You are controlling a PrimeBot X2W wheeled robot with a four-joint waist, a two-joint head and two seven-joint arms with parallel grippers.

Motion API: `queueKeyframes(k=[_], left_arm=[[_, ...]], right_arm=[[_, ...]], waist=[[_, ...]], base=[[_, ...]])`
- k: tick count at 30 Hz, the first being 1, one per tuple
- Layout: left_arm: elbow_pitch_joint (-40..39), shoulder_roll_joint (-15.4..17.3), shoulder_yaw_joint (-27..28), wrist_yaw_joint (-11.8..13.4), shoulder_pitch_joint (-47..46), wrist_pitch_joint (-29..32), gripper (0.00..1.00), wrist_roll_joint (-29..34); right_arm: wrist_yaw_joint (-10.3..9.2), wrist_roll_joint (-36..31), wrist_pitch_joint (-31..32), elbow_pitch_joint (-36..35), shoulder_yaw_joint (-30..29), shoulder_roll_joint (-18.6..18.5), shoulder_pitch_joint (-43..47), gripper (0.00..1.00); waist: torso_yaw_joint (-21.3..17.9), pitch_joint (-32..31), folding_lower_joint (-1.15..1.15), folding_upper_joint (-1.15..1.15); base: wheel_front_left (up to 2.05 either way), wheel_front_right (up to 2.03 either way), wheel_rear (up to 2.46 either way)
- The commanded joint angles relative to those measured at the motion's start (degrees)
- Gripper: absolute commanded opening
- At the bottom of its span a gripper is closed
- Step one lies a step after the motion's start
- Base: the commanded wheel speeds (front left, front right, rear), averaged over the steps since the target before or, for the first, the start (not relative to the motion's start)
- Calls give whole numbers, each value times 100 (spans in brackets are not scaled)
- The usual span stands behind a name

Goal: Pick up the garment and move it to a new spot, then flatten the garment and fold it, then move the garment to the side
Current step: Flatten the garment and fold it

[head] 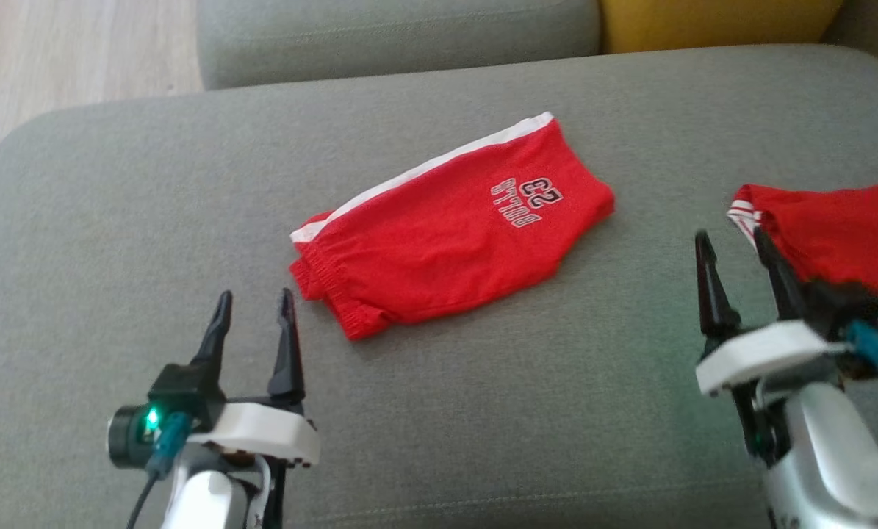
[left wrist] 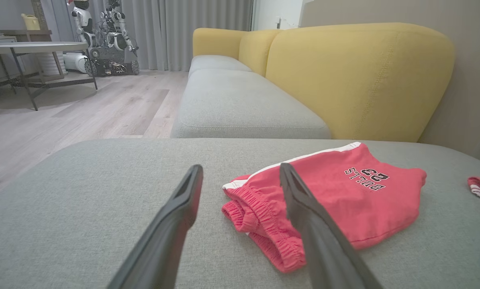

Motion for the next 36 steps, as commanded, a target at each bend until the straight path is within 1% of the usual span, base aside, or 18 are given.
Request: queueKeyframes(k=[1, 5, 11, 13, 15, 16, 21, 29, 36], left_arm=[[-251, -9, 129, 14, -274, -70, 100, 23], [-268, -10, -36, 57, -311, -70, 100, -29], [-207, -11, -292, 88, -411, -70, 100, -80], [-183, -11, -386, 109, -441, -70, 100, -104], [-188, -11, -473, 173, -486, -70, 100, -154], [-207, -11, -578, 236, -546, -70, 100, -227], [-233, -11, -847, 324, -633, -70, 100, -334], [-275, -11, -1028, 418, -776, -70, 100, -435], [-305, -11, -1179, 480, -908, -70, 100, -518]], right_arm=[[-5, 142, 67, -121, 165, -51, -329, 100], [-5, 987, 535, 160, 187, -16, -629, 100], [-5, 2733, 1590, 666, 34, 156, -1116, 100], [-5, 3184, 1833, 872, -92, 182, -1248, 100], [-5, 3470, 2060, 1113, -216, 179, -1390, 100], [-5, 3662, 2225, 1377, -362, 154, -1546, 100], [-5, 3759, 2442, 1977, -555, -2, -1937, 100], [-5, 3537, 2531, 2912, -749, -270, -2543, 100], [-5, 3414, 2579, 3399, -765, -374, -2972, 100]], waist=[[87, 70, 0, 0], [247, 202, 0, 0], [538, 404, 0, 0], [661, 432, 0, 0], [792, 501, 0, 0], [921, 568, 0, 0], [1214, 741, 0, 0], [1584, 1029, 0, 0], [1763, 1195, 0, 0]], base=[[0, 0, 0], [0, 0, 0], [0, 0, 0], [0, 0, 0], [0, 0, 0], [0, 0, 0], [0, 0, 0], [0, 0, 0], [0, 0, 0]])
